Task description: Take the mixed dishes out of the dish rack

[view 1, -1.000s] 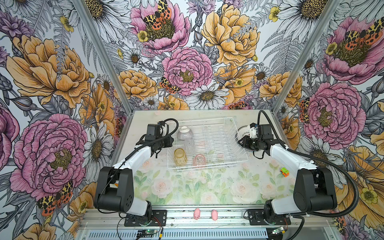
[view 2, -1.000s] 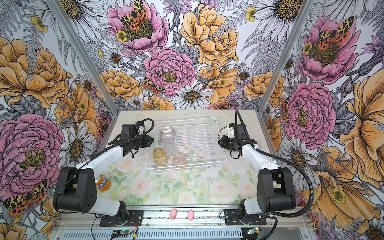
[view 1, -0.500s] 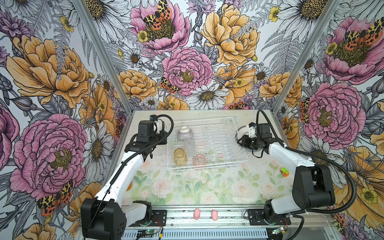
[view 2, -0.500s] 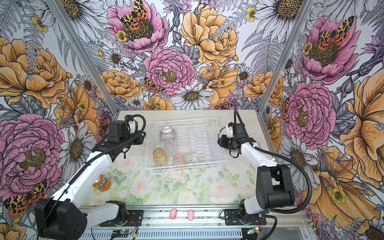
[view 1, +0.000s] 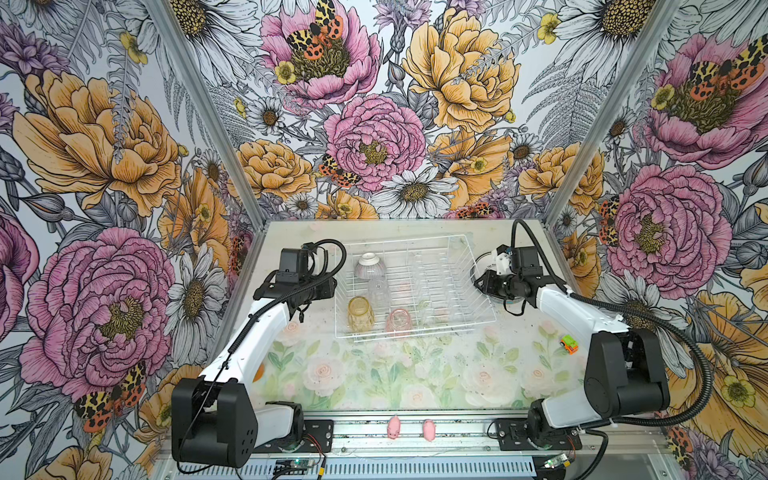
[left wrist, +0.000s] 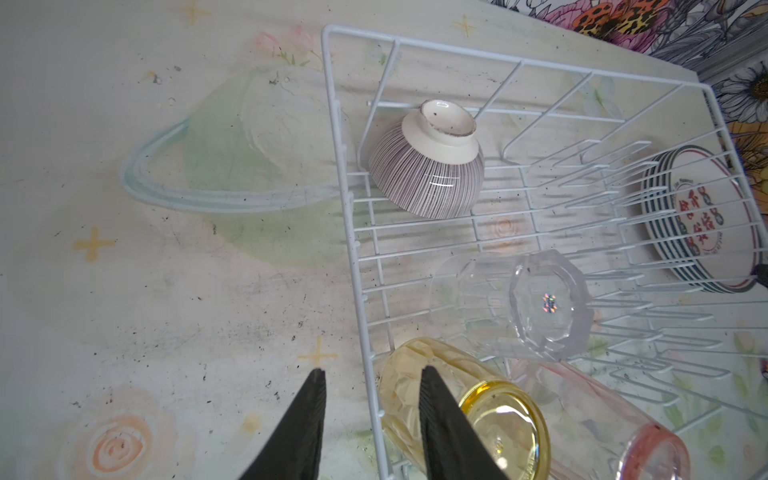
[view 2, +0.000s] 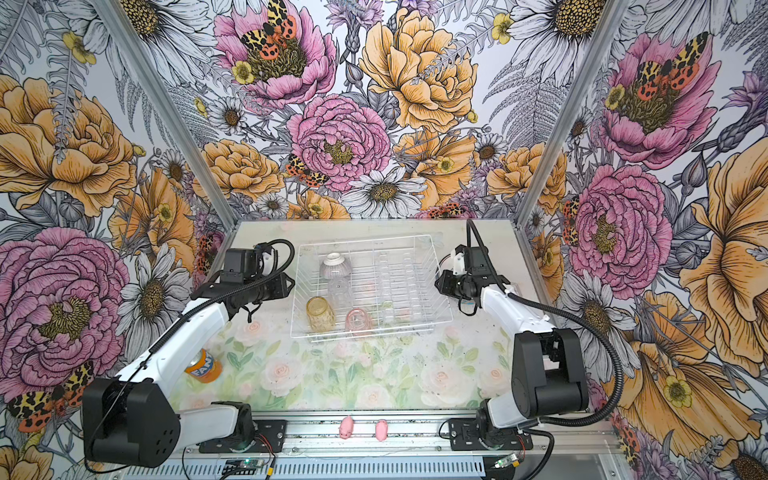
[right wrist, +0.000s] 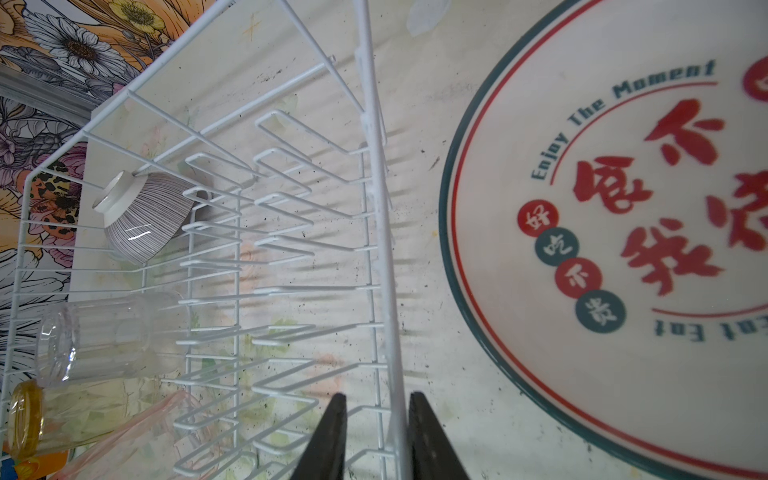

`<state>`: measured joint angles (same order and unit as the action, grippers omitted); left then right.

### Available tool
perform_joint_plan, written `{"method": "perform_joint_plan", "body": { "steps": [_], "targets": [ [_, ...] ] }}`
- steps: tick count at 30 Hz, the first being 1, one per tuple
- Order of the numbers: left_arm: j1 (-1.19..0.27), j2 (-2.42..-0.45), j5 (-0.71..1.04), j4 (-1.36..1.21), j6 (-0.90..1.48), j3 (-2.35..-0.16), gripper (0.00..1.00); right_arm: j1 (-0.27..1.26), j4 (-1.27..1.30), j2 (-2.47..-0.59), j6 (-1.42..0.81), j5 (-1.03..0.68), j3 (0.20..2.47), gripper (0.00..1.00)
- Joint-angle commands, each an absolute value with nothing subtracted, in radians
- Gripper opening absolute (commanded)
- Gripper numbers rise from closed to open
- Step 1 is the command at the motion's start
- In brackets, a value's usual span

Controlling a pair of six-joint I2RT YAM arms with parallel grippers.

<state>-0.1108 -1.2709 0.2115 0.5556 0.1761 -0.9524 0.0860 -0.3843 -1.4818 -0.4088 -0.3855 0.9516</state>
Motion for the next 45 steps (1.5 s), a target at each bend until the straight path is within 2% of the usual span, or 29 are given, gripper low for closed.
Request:
{"method": "perform_joint_plan", "body": {
  "steps": [1,17,27,45],
  "targets": [
    [-0.108,-1.305,0.268,0.5,0.186,-0.94,0.39,0.106,-0.36,-1.471,-0.4,-0.405,0.983,0.28],
    [-0.115,-1.444,0.252,0.481,0.149,-0.972,0.26,0.11,-0.36,-1.492,-0.405,-0.403,1.009,0.28],
    [-0.099,-1.511,0.242,0.442,0.104,-1.005,0.19,0.12,-0.36,-1.52,-0.412,-0.386,1.029,0.24],
    [-0.09,-1.727,0.298,0.415,0.026,-1.226,0.16,0.122,-0.36,-1.523,-0.428,-0.342,1.032,0.23]
  ]
}}
